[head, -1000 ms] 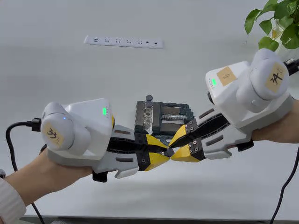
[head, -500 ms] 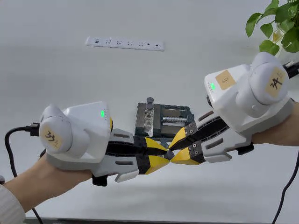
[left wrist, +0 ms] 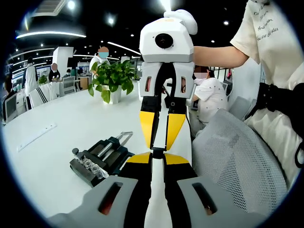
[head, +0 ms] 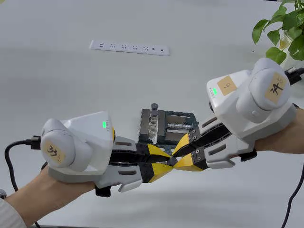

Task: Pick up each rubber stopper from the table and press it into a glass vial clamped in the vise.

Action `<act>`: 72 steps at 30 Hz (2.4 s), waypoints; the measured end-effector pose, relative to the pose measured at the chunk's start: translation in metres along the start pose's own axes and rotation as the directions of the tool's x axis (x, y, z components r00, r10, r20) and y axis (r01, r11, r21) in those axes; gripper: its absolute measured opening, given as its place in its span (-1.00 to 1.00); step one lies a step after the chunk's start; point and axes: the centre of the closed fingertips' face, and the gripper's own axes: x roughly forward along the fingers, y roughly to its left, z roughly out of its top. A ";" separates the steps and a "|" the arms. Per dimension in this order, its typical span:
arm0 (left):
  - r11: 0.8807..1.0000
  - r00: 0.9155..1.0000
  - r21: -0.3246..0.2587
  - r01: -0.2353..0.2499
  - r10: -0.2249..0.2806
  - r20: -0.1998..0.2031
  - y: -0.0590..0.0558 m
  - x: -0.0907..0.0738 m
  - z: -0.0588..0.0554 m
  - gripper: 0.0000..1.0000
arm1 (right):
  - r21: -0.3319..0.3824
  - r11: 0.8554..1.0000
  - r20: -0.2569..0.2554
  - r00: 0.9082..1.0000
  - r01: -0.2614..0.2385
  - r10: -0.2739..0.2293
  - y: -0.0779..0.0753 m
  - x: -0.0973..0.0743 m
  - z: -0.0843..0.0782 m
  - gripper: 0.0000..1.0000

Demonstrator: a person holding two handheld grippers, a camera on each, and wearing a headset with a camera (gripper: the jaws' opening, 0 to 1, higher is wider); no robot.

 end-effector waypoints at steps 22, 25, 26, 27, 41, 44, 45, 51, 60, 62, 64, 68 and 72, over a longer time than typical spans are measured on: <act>0.972 0.978 -0.100 -0.210 0.208 -0.029 0.040 -0.017 -0.022 0.24 | -0.025 0.999 -0.119 0.992 0.043 -0.045 -0.046 0.005 -0.004 -0.90; 0.968 0.974 -0.106 -0.228 0.226 -0.036 0.045 -0.021 -0.026 0.27 | -0.031 0.998 -0.142 0.988 0.050 -0.054 -0.056 0.005 -0.005 -0.90; 0.966 0.972 -0.107 -0.236 0.233 -0.041 0.047 -0.022 -0.028 0.30 | -0.026 0.998 -0.149 0.987 0.058 -0.061 -0.059 0.005 -0.005 -0.90; 0.963 0.969 -0.110 -0.246 0.242 -0.048 0.049 -0.024 -0.030 0.35 | -0.029 0.998 -0.155 0.986 0.060 -0.064 -0.062 0.005 -0.005 -0.90; 0.940 0.944 -0.107 -0.324 0.316 -0.092 0.075 -0.044 -0.051 0.69 | -0.067 0.996 -0.233 0.970 0.060 -0.074 -0.092 0.007 -0.005 -0.90; 0.935 0.940 -0.109 -0.337 0.328 -0.094 0.079 -0.047 -0.053 0.75 | -0.076 0.995 -0.242 0.967 0.058 -0.074 -0.097 0.008 -0.003 -0.90; 0.932 0.936 -0.099 -0.348 0.338 -0.101 0.083 -0.050 -0.056 0.81 | -0.078 0.995 -0.245 0.967 0.055 -0.072 -0.098 0.010 -0.003 -0.90; 0.923 0.926 -0.097 -0.372 0.362 -0.102 0.088 -0.054 -0.060 0.98 | -0.119 0.991 -0.274 0.957 0.059 -0.090 -0.115 0.019 -0.002 -0.90; 0.915 0.921 -0.113 -0.387 0.377 -0.103 0.088 -0.057 -0.064 0.98 | -0.160 0.986 -0.319 0.943 0.044 -0.094 -0.128 0.028 -0.001 -0.90; 0.914 0.921 -0.119 -0.387 0.376 -0.103 0.088 -0.057 -0.065 0.97 | -0.160 0.986 -0.332 0.939 0.039 -0.091 -0.129 0.030 -0.003 -0.90; 0.914 0.920 -0.121 -0.388 0.378 -0.102 0.088 -0.058 -0.065 0.95 | -0.155 0.987 -0.349 0.933 0.036 -0.088 -0.131 0.032 -0.006 -0.90; 0.912 0.920 -0.128 -0.389 0.378 -0.102 0.088 -0.059 -0.067 0.92 | -0.152 0.988 -0.364 0.928 0.030 -0.084 -0.133 0.036 -0.009 -0.90; 0.911 0.920 -0.134 -0.389 0.378 -0.102 0.088 -0.060 -0.069 0.91 | -0.150 0.988 -0.376 0.923 0.021 -0.077 -0.135 0.041 -0.009 -0.90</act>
